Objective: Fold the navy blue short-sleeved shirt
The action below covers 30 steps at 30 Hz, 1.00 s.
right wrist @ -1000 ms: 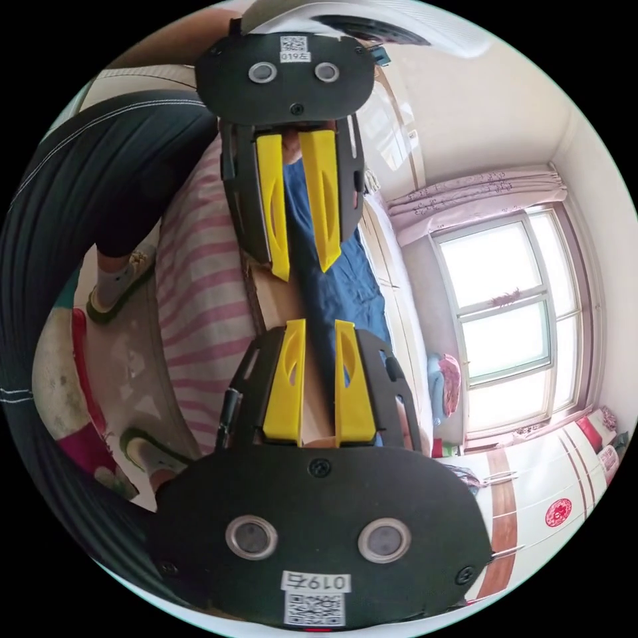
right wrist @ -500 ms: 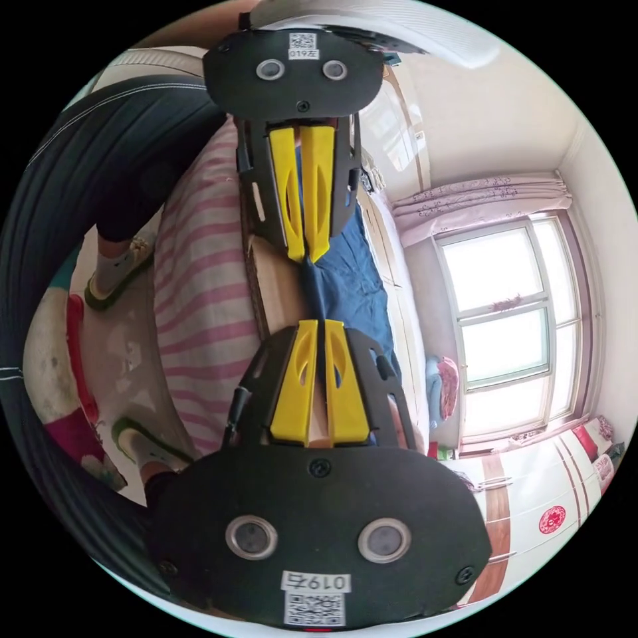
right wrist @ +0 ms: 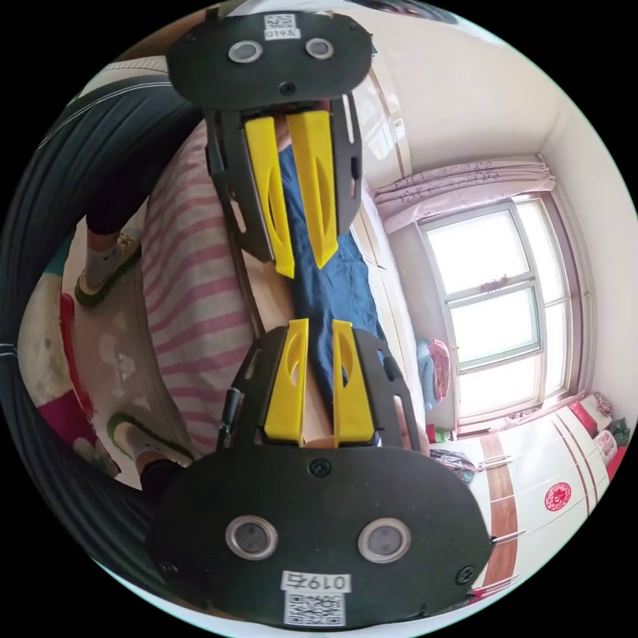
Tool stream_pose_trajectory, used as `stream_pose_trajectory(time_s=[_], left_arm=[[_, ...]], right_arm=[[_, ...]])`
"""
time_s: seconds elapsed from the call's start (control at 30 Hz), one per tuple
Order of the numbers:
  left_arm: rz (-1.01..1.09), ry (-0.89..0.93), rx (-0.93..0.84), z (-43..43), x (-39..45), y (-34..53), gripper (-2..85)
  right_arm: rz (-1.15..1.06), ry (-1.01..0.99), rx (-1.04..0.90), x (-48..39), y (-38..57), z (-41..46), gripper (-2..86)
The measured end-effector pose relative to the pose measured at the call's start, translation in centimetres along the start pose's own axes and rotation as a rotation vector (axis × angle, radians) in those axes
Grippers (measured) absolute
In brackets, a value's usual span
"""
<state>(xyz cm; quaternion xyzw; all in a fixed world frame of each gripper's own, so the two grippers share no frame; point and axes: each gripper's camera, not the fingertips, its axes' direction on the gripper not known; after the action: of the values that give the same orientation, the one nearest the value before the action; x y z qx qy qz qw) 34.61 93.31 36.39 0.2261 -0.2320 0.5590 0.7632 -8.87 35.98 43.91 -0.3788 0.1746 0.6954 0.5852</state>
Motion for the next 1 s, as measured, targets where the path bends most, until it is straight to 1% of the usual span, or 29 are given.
stream_pose_trajectory(time_s=[0.1,0.17,0.23,0.3,0.4,0.6,0.73,0.83,0.93,1.0], left_arm=[[0.039,0.05,0.014,0.3,0.6,-1.9,5.5],[0.048,0.046,-0.002,0.5,0.7,-2.6,5.6],[0.06,0.038,-0.011,0.7,0.8,-3.3,5.5],[0.059,0.037,-0.012,0.8,0.9,-4.4,4.4],[0.05,0.06,-0.024,1.1,0.9,-5.5,2.7],[0.003,0.136,-0.009,1.3,-0.1,-5.9,1.7],[-0.018,0.148,-0.004,1.0,-0.5,-6.3,1.7],[-0.001,0.122,0.003,0.7,-0.3,-6.6,1.7],[0.0,0.123,0.006,0.4,-0.7,-6.8,1.7],[-0.007,0.132,0.009,0.1,-1.2,-6.8,1.7]], right_arm=[[-0.006,-0.04,0.005,-1.1,-0.7,-1.6,6.4],[0.02,-0.075,0.009,-1.5,-1.3,-2.6,6.6],[0.008,-0.051,0.002,-2.6,-2.3,-2.9,6.3],[-0.017,-0.028,-0.001,-4.1,-3.6,-3.1,5.1],[-0.05,-0.018,-0.013,-6.4,-5.4,-3.8,0.7],[-0.038,-0.077,0.001,-8.9,-8.1,-6.8,-0.6],[-0.038,-0.041,-0.023,-10.6,-10.4,-9.6,0.3],[0.022,-0.021,-0.036,-9.6,-9.7,-12.5,2.7],[0.021,-0.012,-0.119,-9.7,-7.8,-13.8,7.2],[-0.019,-0.013,-0.175,-10.8,-7.4,-14.4,8.1]])
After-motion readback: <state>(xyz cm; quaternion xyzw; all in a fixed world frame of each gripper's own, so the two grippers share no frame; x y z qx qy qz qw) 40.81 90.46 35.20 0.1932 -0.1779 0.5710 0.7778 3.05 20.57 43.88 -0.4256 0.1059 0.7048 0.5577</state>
